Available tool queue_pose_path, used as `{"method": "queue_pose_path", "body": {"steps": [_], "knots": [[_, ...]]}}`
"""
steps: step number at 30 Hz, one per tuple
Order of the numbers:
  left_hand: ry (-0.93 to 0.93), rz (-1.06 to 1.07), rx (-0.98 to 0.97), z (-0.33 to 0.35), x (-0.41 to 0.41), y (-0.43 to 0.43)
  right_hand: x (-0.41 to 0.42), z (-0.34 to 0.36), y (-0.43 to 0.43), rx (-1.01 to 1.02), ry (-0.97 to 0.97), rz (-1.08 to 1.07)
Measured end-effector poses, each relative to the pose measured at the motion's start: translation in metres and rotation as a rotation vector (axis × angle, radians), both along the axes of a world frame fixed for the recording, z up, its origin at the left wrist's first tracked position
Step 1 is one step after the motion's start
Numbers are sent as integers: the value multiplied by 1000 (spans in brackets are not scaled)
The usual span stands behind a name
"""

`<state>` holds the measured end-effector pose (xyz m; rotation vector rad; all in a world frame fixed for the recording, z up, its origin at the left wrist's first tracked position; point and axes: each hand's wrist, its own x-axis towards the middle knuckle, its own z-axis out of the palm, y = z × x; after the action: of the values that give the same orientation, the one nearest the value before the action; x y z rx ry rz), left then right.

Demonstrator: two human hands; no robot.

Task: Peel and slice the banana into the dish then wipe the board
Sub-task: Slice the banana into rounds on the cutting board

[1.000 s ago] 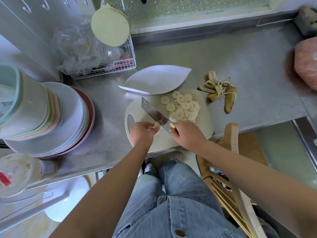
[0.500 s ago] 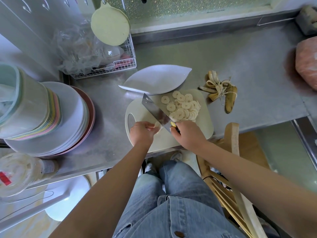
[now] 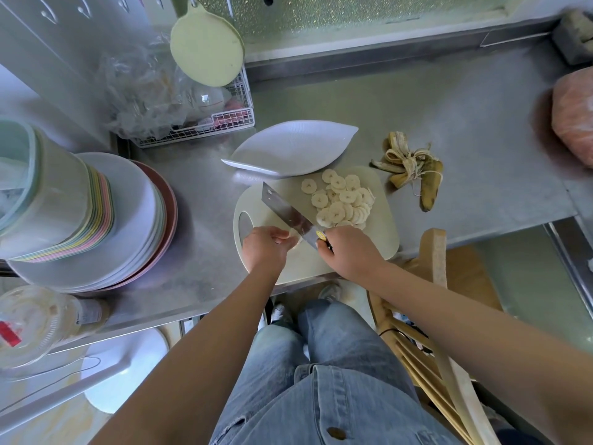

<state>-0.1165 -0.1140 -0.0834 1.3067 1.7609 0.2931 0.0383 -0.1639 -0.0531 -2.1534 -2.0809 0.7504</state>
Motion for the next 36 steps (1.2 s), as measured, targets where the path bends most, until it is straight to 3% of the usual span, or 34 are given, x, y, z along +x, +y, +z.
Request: {"method": "queue_pose_path", "body": {"steps": [7, 16, 36], "knots": [[-5, 14, 4, -1, 0, 0, -5, -12, -3, -51, -8, -32], [9, -14, 10, 1, -2, 1, 2, 3, -1, 74, 47, -25], [-5, -12, 40, 2, -2, -2, -9, -12, -10, -74, 24, -45]]}}
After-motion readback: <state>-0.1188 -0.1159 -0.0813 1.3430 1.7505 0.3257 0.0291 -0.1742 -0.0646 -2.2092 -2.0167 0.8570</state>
